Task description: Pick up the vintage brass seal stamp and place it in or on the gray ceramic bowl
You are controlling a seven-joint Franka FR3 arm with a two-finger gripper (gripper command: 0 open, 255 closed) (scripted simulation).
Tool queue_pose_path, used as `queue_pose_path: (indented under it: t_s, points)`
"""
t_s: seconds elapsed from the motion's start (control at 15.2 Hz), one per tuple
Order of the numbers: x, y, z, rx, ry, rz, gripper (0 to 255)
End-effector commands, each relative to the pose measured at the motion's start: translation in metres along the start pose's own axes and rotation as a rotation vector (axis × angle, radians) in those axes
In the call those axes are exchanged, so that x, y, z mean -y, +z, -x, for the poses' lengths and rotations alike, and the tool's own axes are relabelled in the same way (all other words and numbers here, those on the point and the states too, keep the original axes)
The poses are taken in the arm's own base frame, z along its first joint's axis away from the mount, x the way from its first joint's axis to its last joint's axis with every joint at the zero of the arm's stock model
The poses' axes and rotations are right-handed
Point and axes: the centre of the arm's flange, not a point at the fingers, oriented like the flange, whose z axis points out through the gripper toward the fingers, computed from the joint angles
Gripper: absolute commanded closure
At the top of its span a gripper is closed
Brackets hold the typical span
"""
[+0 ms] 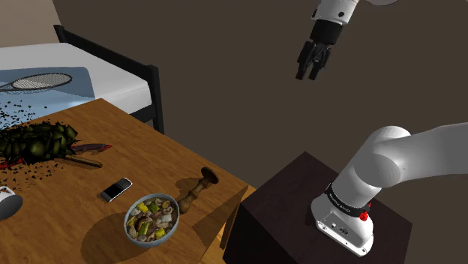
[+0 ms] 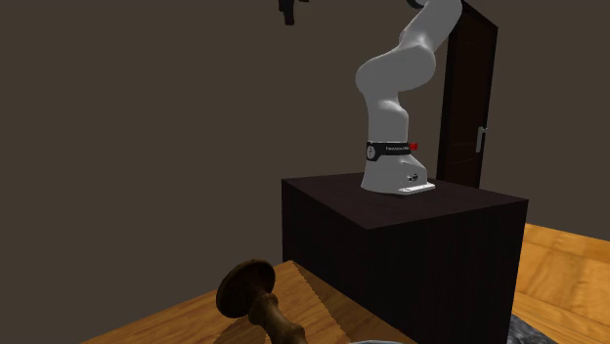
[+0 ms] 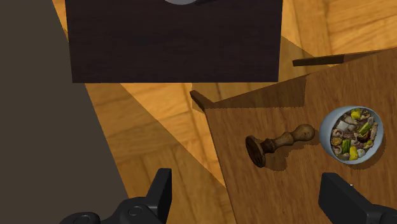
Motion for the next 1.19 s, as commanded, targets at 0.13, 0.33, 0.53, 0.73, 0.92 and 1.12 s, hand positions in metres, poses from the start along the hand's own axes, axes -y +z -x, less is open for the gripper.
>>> queue_pose_path:
  t_s: [0.13, 0.33, 0.53, 0.73, 0.92, 1.12]
  points:
    - [0.012, 0.023, 0.002, -0.008, 0.049, -0.002, 0]
    - [0.030, 0.059, 0.004, -0.021, 0.123, -0.004, 0]
    - [0.048, 0.094, 0.004, -0.034, 0.197, -0.007, 0]
    - [0.067, 0.129, 0.003, -0.047, 0.270, -0.009, 0]
    - [0.085, 0.164, -0.001, -0.059, 0.344, -0.012, 0]
    - [0.103, 0.198, -0.006, -0.072, 0.418, -0.015, 0]
